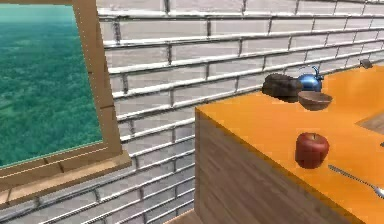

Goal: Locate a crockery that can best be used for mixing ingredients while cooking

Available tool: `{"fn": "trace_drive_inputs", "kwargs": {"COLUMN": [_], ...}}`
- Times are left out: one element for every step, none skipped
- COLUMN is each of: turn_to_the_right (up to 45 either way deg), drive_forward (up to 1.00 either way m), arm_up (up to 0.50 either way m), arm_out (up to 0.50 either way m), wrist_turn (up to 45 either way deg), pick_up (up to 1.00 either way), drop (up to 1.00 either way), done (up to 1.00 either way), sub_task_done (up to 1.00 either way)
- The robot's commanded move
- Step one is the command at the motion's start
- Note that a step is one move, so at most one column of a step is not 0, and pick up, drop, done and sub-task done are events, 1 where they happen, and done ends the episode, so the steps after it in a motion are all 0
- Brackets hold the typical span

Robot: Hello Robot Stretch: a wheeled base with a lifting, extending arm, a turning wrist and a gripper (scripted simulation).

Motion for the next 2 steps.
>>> {"fn": "trace_drive_inputs", "kwargs": {"turn_to_the_right": [30.0, 0.0], "drive_forward": [0.0, 0.0], "arm_up": [0.0, 0.0], "arm_out": [0.0, 0.0], "wrist_turn": [0.0, 0.0], "pick_up": [0.0, 0.0], "drop": [0.0, 0.0], "done": [0.0, 1.0], "sub_task_done": [0.0, 0.0]}}
